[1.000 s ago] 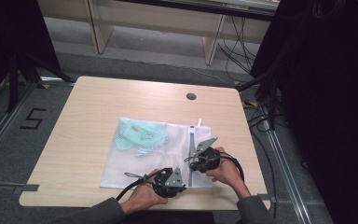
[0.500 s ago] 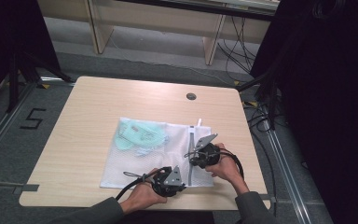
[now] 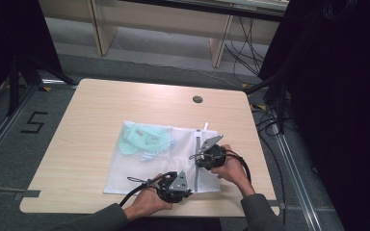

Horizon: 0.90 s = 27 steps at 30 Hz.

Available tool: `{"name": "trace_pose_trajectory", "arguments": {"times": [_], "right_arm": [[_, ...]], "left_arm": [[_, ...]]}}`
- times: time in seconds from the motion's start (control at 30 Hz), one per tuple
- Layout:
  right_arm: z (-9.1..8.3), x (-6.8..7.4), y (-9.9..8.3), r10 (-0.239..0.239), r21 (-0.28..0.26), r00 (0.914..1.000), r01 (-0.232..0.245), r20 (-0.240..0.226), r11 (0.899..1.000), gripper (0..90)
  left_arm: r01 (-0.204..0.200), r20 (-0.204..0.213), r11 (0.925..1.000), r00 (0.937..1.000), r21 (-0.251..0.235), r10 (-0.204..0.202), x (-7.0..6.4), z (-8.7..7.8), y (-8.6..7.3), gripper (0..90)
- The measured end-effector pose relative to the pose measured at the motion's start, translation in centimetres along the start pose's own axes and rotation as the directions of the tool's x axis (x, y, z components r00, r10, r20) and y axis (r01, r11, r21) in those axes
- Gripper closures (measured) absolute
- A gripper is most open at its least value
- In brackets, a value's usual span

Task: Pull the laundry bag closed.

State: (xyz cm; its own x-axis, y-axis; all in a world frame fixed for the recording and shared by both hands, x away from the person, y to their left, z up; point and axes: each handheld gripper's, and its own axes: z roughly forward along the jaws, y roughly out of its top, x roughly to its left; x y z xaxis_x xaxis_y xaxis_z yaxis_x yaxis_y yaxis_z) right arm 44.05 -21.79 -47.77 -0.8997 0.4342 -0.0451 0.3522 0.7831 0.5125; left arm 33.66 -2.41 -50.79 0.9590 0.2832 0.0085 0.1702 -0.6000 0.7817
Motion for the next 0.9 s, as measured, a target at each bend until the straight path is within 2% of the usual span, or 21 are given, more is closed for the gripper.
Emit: {"name": "trace_pose_trajectory", "arguments": {"times": [0.3, 0.33, 0.4, 0.47, 0.57, 0.63, 0.67, 0.73, 0.77, 0.83, 0.9], "right_arm": [[-0.21, -0.23, 0.17, 0.017, -0.009, 0.9998, -0.017, 0.005, 1.0, 86.6], [-0.13, -0.29, 0.2, 0.008, -0.018, 0.9997, -0.008, 0.023, 1.0, 86.6], [-0.06, -0.42, 0.24, -0.003, -0.021, 0.9999, 0.003, 0.017, 1.0, 86.6], [-0.01, -0.33, 0.24, 0.015, -0.017, 0.9998, -0.014, 0.015, 1.0, 86.6], [0.06, -0.49, 0.25, 0.008, -0.015, 0.9997, -0.007, 0.023, 1.0, 86.6], [0.06, -0.5, 0.29, 0.024, -0.014, 0.9996, -0.024, 0.015, 1.0, 86.6], [0.06, -0.62, 0.31, 0.019, -0.018, 0.9995, -0.018, 0.025, 1.0, 86.6], [0.13, -0.65, 0.31, 0.023, -0.017, 0.9996, -0.023, 0.016, 1.0, 86.6], [0.12, -0.8, 0.35, 0.001, -0.017, 0.9997, -0.001, 0.024, 1.0, 86.6], [0.15, -0.73, 0.36, 0.027, -0.015, 0.9996, -0.026, 0.013, 1.0, 86.6], [0.22, -0.86, 0.41, 0.02, -0.021, 0.9995, -0.02, 0.025, 1.0, 86.6]], "left_arm": [[-0.003, 0.001, 1.0, 1.0, 0.004, 0.003, 0.07, -0.15, 0.06, 88.6], [-0.003, 0.001, 1.0, 1.0, 0.002, 0.003, 0.06, -0.15, 0.07, 88.6], [-0.003, 0.0, 1.0, 1.0, 0.003, 0.003, 0.07, -0.12, 0.06, 88.6], [-0.019, -0.006, 0.9996, 0.9998, 0.021, 0.019, 0.25, -0.23, 0.07, 88.7], [0.0, -0.002, 1.0, 1.0, -0.001, 0.0, 0.08, -0.18, 0.09, 88.6], [-0.008, 0.0, 0.9999, 1.0, 0.008, 0.008, 0.11, -0.21, 0.08, 88.6], [-0.008, 0.0, 0.9999, 1.0, 0.006, 0.008, 0.1, -0.22, 0.1, 88.6], [-0.007, 0.002, 1.0, 1.0, 0.004, 0.007, 0.1, -0.22, 0.11, 88.7], [-0.012, 0.0, 0.9999, 0.9999, 0.008, 0.012, 0.13, -0.25, 0.11, 88.7], [-0.011, 0.0, 0.9999, 0.9999, 0.007, 0.011, 0.09, -0.27, 0.1, 88.7], [-0.008, 0.002, 1.0, 1.0, 0.005, 0.008, 0.1, -0.29, 0.13, 88.7]]}}
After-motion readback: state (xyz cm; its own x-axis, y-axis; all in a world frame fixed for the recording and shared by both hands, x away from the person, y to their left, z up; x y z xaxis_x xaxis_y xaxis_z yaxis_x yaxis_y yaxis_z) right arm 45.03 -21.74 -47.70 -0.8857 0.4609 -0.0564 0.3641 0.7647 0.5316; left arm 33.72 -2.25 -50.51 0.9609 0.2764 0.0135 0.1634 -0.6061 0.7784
